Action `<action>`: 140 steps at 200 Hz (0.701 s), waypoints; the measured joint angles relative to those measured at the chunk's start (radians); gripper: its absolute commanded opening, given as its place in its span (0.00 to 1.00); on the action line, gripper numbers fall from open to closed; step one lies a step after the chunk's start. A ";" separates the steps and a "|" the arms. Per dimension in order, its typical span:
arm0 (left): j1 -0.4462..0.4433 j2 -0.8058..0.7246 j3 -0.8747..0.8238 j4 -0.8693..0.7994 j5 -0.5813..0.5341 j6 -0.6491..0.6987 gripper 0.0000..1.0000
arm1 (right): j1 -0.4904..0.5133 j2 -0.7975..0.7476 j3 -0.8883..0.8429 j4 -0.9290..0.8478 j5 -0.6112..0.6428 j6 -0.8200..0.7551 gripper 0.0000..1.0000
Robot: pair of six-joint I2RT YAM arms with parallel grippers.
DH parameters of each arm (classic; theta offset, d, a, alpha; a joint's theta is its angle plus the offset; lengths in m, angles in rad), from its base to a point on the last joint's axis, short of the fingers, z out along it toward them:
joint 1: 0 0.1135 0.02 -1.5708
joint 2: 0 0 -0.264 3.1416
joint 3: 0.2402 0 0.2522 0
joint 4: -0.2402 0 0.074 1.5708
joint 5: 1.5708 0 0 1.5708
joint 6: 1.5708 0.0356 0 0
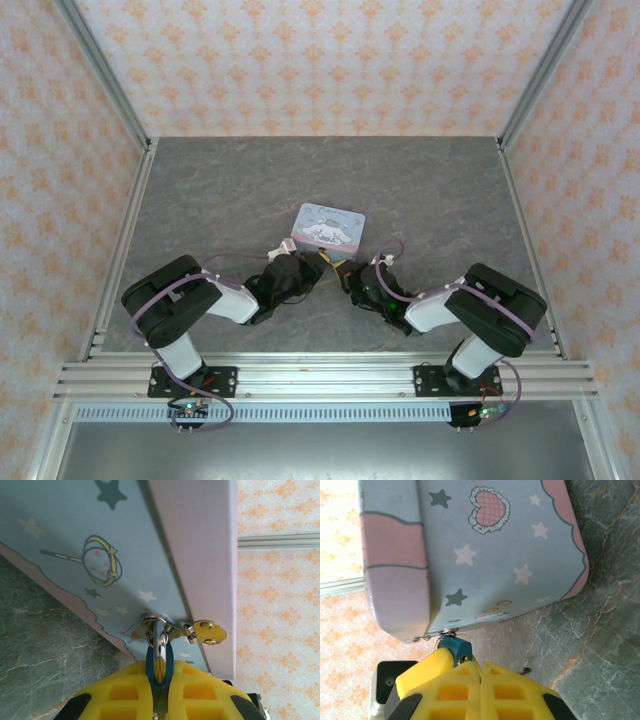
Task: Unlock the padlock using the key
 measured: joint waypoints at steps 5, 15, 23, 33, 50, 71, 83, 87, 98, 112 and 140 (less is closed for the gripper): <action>0.000 0.000 0.000 0.000 -0.001 0.000 0.00 | 0.000 0.001 0.001 0.000 0.000 0.000 0.00; 0.000 0.000 0.000 0.000 -0.002 0.000 0.00 | 0.000 0.003 0.004 0.000 0.000 0.000 0.00; 0.000 0.000 0.000 0.000 -0.002 0.000 0.00 | 0.000 0.006 0.006 -0.001 0.000 0.000 0.00; 0.000 0.000 0.000 0.000 -0.002 0.000 0.00 | 0.000 0.010 0.008 0.000 0.000 0.000 0.00; 0.000 0.000 0.000 0.000 -0.002 -0.003 0.00 | 0.000 0.015 0.010 0.000 0.000 0.000 0.00; 0.000 0.000 0.000 0.000 -0.004 -0.011 0.00 | 0.000 0.020 0.012 0.004 0.000 0.002 0.00; 0.000 0.000 0.000 0.000 -0.005 -0.019 0.00 | 0.000 0.025 0.012 0.010 0.000 0.003 0.00; 0.000 0.000 0.000 0.000 -0.006 -0.020 0.00 | 0.000 0.027 0.012 0.012 0.000 0.003 0.00; 0.000 0.000 0.000 0.000 -0.007 -0.026 0.00 | 0.000 0.031 0.013 0.018 0.001 0.003 0.00; -0.001 0.000 0.000 0.001 -0.010 -0.029 0.00 | 0.000 0.033 0.013 0.023 0.003 0.003 0.00; -0.001 0.000 0.000 0.002 -0.024 -0.030 0.00 | 0.000 0.051 0.019 0.047 0.002 0.003 0.00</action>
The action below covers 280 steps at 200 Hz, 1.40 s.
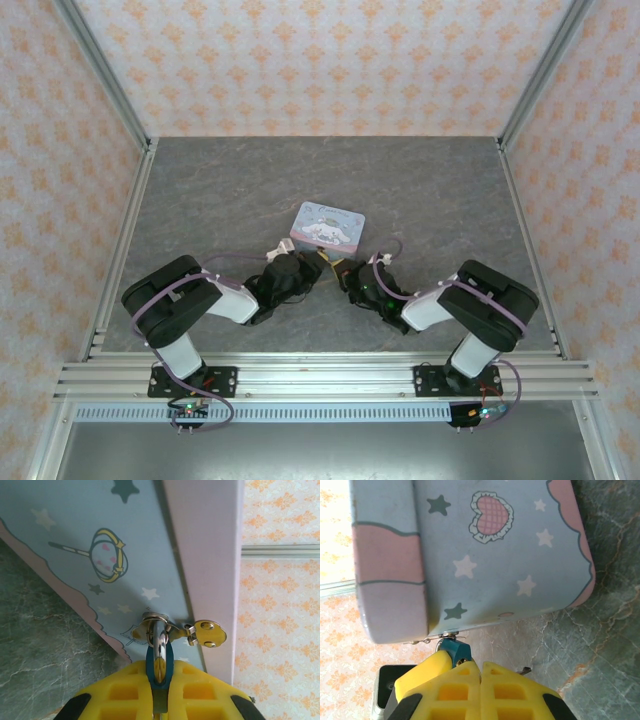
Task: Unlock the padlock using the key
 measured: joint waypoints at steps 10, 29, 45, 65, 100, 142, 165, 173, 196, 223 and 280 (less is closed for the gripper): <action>0.000 0.000 0.000 0.001 -0.004 0.000 0.00 | 0.000 0.003 0.004 0.002 -0.002 0.000 0.00; 0.000 0.000 0.000 0.012 -0.014 0.000 0.00 | 0.002 0.003 0.010 0.003 -0.001 0.000 0.00; 0.000 0.000 0.000 0.020 -0.023 0.000 0.00 | 0.005 0.003 0.016 0.003 0.003 0.000 0.00; 0.000 0.000 0.000 0.027 -0.032 -0.005 0.00 | 0.006 0.003 0.023 0.002 0.006 0.000 0.00; 0.000 0.000 0.000 0.035 -0.037 -0.007 0.00 | 0.006 0.003 0.026 0.002 0.013 -0.002 0.00; -0.001 0.000 0.000 0.037 -0.038 -0.008 0.00 | 0.006 0.002 0.026 0.002 0.017 -0.037 0.00; -0.001 0.000 0.000 0.036 -0.038 -0.008 0.00 | 0.006 0.002 0.026 0.002 0.015 -0.081 0.00; -0.001 0.000 0.000 0.036 -0.038 -0.007 0.00 | 0.005 0.002 0.027 0.001 0.013 -0.101 0.00; -0.001 0.000 0.000 0.035 -0.050 -0.008 0.00 | 0.000 0.002 0.041 -0.018 0.003 -0.166 0.00; 0.000 0.000 0.000 0.032 -0.065 -0.014 0.00 | -0.003 0.002 0.060 -0.041 -0.003 -0.245 0.00; 0.000 0.000 0.000 0.017 -0.068 -0.023 0.00 | -0.003 0.002 0.066 -0.063 -0.016 -0.324 0.00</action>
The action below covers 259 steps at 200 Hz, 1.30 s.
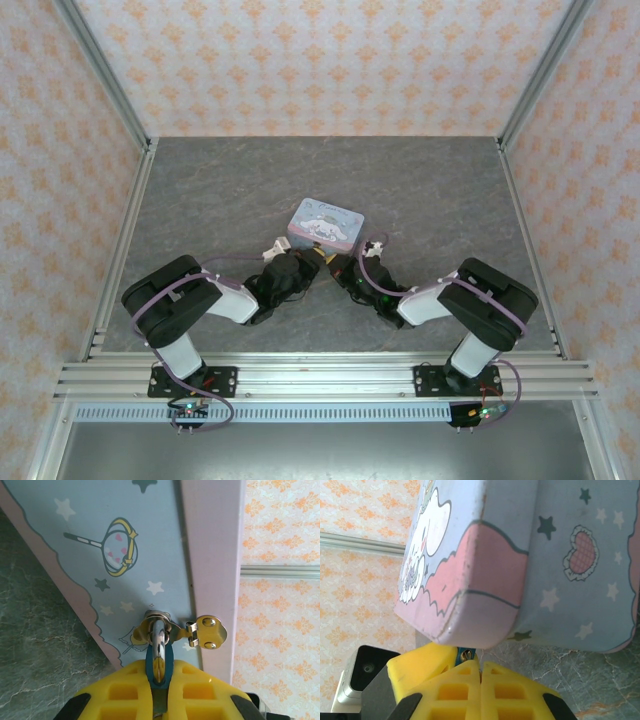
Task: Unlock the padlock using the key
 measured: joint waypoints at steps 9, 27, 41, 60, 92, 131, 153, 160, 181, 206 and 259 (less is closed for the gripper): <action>0.000 0.000 0.000 0.000 0.000 -0.001 0.00 | 0.000 0.000 0.000 0.001 -0.003 0.001 0.00; 0.000 0.000 0.000 0.001 -0.005 -0.003 0.00 | -0.003 0.011 0.000 0.020 -0.006 0.016 0.00; 0.000 0.000 0.000 0.000 -0.015 -0.010 0.00 | -0.004 0.032 0.000 0.054 -0.007 0.043 0.00; 0.000 0.000 0.000 0.004 -0.028 -0.023 0.00 | -0.004 0.055 -0.001 0.099 -0.006 0.082 0.00; 0.000 0.000 0.000 0.027 -0.039 -0.045 0.00 | -0.004 0.069 -0.008 0.158 -0.005 0.146 0.00; 0.000 -0.010 0.000 0.045 -0.045 -0.074 0.00 | -0.004 0.069 -0.015 0.196 -0.001 0.190 0.00; 0.000 -0.027 0.000 0.045 -0.055 -0.081 0.00 | -0.004 0.069 -0.016 0.222 0.002 0.210 0.00; 0.000 -0.034 0.000 0.045 -0.058 -0.081 0.00 | -0.004 0.069 -0.016 0.233 0.002 0.217 0.00; 0.000 -0.059 0.000 0.039 -0.065 -0.081 0.00 | -0.011 0.069 -0.016 0.265 -0.006 0.230 0.00; 0.001 -0.074 0.000 0.022 -0.068 -0.078 0.00 | -0.024 0.069 -0.015 0.274 -0.037 0.234 0.00; 0.014 -0.067 0.000 0.031 -0.101 -0.079 0.00 | -0.039 0.069 0.053 0.184 -0.082 0.226 0.00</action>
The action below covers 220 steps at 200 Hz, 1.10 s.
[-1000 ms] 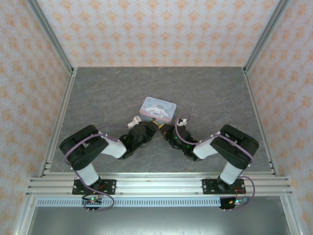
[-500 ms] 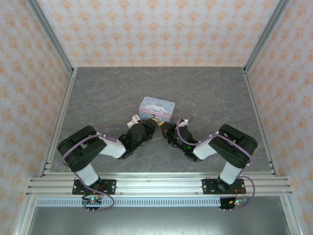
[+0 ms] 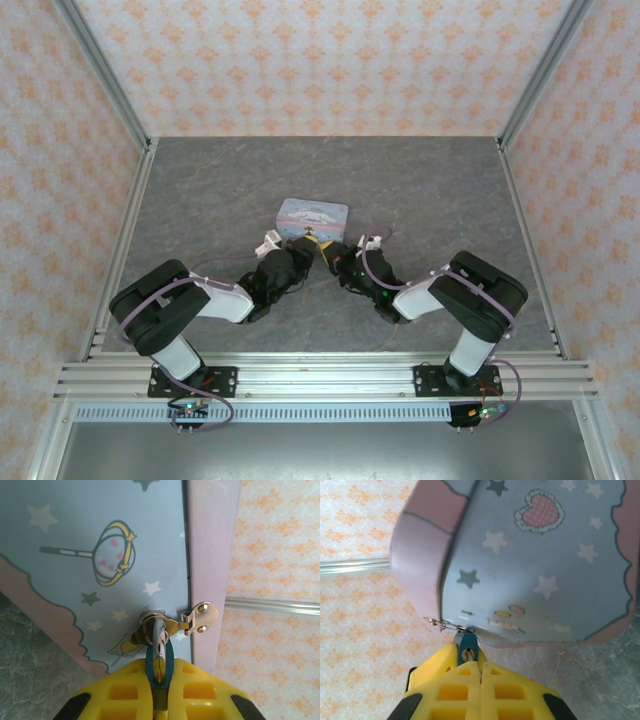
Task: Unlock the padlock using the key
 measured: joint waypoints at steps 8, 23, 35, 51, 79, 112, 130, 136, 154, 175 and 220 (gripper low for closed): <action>0.000 0.003 0.000 0.000 -0.006 0.000 0.00 | 0.000 0.000 0.004 -0.013 -0.002 -0.002 0.00; 0.000 0.010 0.000 0.000 -0.006 0.000 0.00 | -0.001 0.000 0.004 -0.028 -0.003 -0.005 0.00; 0.000 0.014 0.000 -0.001 -0.004 0.000 0.00 | -0.002 0.000 0.004 -0.036 -0.005 -0.008 0.00; 0.000 0.014 0.000 -0.002 -0.004 0.001 0.00 | -0.007 -0.001 0.004 -0.038 -0.011 -0.008 0.00; 0.000 0.014 0.000 -0.008 0.009 0.002 0.00 | -0.023 -0.014 -0.003 -0.057 -0.035 -0.013 0.00; -0.001 0.014 0.000 -0.013 0.034 0.006 0.00 | -0.037 -0.056 -0.002 -0.135 -0.068 -0.040 0.00; -0.002 0.014 0.000 -0.025 0.045 0.010 0.00 | -0.042 -0.075 0.000 -0.183 -0.082 -0.058 0.00; -0.002 0.014 0.000 -0.029 0.048 0.013 0.00 | -0.042 -0.079 0.003 -0.200 -0.086 -0.063 0.00; -0.002 0.014 -0.001 -0.047 0.057 0.022 0.00 | -0.045 -0.089 0.012 -0.248 -0.100 -0.080 0.00; -0.002 0.014 -0.002 -0.067 0.061 0.028 0.00 | -0.045 -0.093 0.026 -0.295 -0.112 -0.093 0.00; -0.008 0.014 -0.002 -0.081 0.065 0.029 0.00 | -0.046 -0.108 0.029 -0.334 -0.121 -0.082 0.00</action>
